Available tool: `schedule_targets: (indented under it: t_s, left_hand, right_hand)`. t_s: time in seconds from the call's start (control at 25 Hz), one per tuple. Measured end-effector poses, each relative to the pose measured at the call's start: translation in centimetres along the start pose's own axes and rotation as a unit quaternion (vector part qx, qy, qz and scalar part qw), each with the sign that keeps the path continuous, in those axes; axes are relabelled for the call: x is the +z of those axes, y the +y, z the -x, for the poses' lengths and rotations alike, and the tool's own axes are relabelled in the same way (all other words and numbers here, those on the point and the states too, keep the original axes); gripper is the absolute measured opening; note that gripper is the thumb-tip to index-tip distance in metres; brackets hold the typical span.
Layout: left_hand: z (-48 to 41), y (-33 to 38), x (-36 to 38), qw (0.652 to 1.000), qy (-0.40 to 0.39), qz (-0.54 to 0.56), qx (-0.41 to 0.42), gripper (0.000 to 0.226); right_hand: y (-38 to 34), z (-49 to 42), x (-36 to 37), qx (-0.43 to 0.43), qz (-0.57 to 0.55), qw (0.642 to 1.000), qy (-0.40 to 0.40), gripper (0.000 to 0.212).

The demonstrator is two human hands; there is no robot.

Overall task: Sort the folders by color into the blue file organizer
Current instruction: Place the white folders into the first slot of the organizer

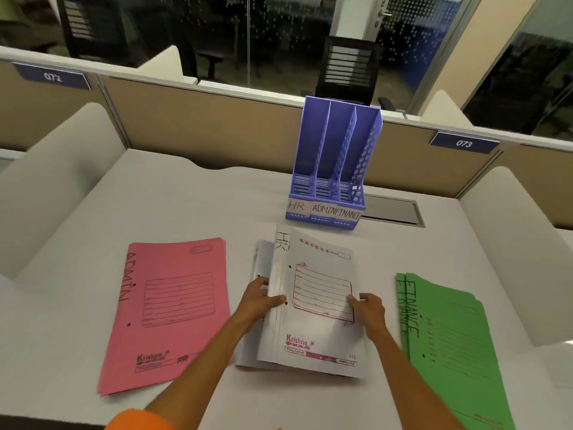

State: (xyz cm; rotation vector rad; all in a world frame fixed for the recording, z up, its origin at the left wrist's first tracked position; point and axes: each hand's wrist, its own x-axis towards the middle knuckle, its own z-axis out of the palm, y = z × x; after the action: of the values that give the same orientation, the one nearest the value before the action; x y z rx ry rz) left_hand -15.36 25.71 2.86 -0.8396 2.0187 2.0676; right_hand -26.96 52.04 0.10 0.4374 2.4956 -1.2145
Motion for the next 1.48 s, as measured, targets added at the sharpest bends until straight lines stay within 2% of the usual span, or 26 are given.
schedule_targets:
  t_s: [0.2,0.36,0.56,0.68,0.76,0.88,1.08,1.32,1.48]
  left_hand:
    - [-0.6,-1.2,-1.0,0.998,0.053,-0.044,-0.005,0.042]
    - [-0.9,-2.2,-1.2,0.985,0.105,-0.137,-0.006,0.047]
    - [-0.8,-2.4,-0.9,0.953,0.135,-0.269,0.009,0.048]
    - [-0.6,-2.0,-0.8,0.941,0.137,-0.308,0.018,0.047]
    - [-0.7,-1.8,-1.0,0.933,0.147,-0.326,0.033,0.050]
    - [-0.7,-1.8,-1.4,0.911,0.172,-0.365,0.080,0.053]
    - [-0.6,-1.7,-1.9,0.870,0.182,-0.442,0.122,0.065]
    - [-0.5,-2.3,-2.9,0.797,0.183,-0.557,0.144,0.076]
    - [-1.1,-2.6,-2.6,0.794,0.166,-0.566,0.146,0.087]
  right_hand:
    - [-0.9,0.5,2.1,-0.012,-0.014,1.000,-0.006,0.037]
    - [-0.9,0.3,3.0,-0.019,0.005,1.000,-0.011,0.040]
    - [-0.1,0.0,3.7,-0.036,0.030,0.999,0.002,0.041]
    - [-0.3,-0.1,4.1,-0.033,0.085,0.996,0.016,0.037]
    - [-0.9,0.4,4.3,-0.043,0.170,0.984,0.034,0.041]
    - [-1.6,1.3,4.5,-0.108,0.268,0.954,0.074,0.052]
    - [-2.1,1.6,6.0,-0.206,0.254,0.943,0.060,0.063]
    - [-2.1,2.5,6.3,-0.242,0.260,0.934,0.044,0.066]
    - [-2.0,2.5,6.3,-0.246,0.255,0.934,0.040,0.067]
